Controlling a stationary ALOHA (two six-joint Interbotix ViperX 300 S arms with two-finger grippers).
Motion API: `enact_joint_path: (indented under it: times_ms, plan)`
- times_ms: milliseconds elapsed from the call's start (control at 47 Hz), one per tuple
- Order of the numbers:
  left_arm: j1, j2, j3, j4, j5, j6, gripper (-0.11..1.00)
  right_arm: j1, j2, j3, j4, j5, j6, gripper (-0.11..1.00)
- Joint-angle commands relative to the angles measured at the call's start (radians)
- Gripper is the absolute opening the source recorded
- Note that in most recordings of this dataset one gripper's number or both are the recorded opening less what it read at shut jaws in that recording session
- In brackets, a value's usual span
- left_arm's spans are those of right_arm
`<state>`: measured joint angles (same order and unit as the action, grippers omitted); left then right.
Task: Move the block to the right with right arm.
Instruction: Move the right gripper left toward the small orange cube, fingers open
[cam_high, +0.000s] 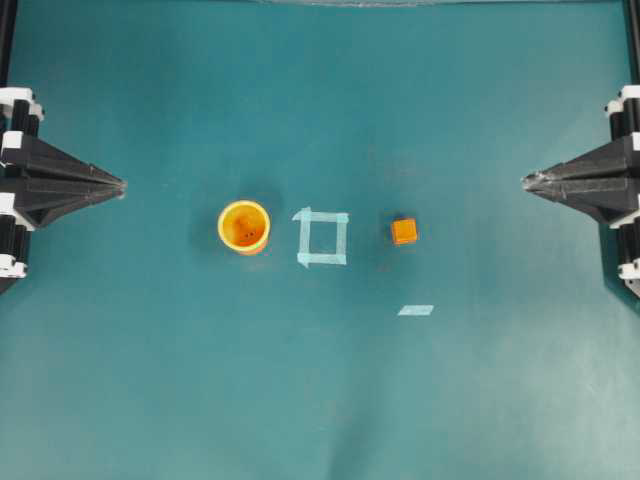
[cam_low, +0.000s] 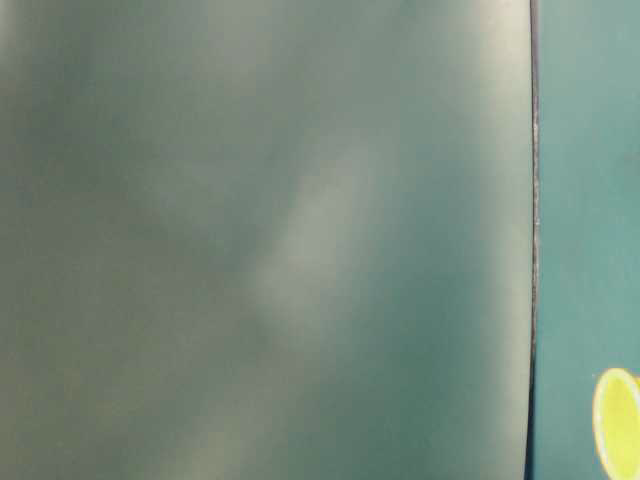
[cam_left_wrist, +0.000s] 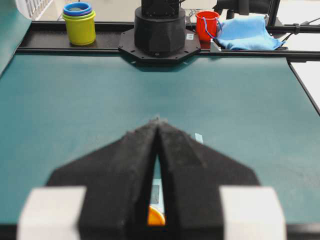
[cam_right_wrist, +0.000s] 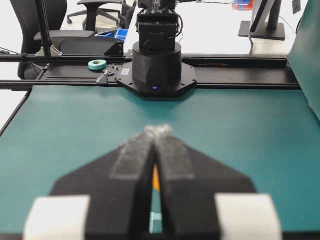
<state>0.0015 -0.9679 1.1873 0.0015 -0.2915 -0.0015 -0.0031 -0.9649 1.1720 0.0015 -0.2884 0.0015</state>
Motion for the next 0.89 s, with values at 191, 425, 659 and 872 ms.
enact_joint_path:
  times_ms: [191,425,659,872]
  plan:
    - [-0.008,0.008,-0.057,0.009,0.089,-0.002,0.0,-0.002,0.008,-0.055,0.002,0.048,0.006,0.0]
    - [-0.008,0.009,-0.057,0.008,0.095,-0.002,0.0,-0.003,0.043,-0.067,0.002,0.063,0.008,0.0]
    - [-0.006,0.009,-0.058,0.009,0.095,-0.002,0.0,-0.005,0.138,-0.097,0.002,0.077,0.008,0.01]
    - [-0.008,0.009,-0.058,0.008,0.097,-0.002,0.0,-0.012,0.244,-0.149,0.002,0.133,0.008,0.34]
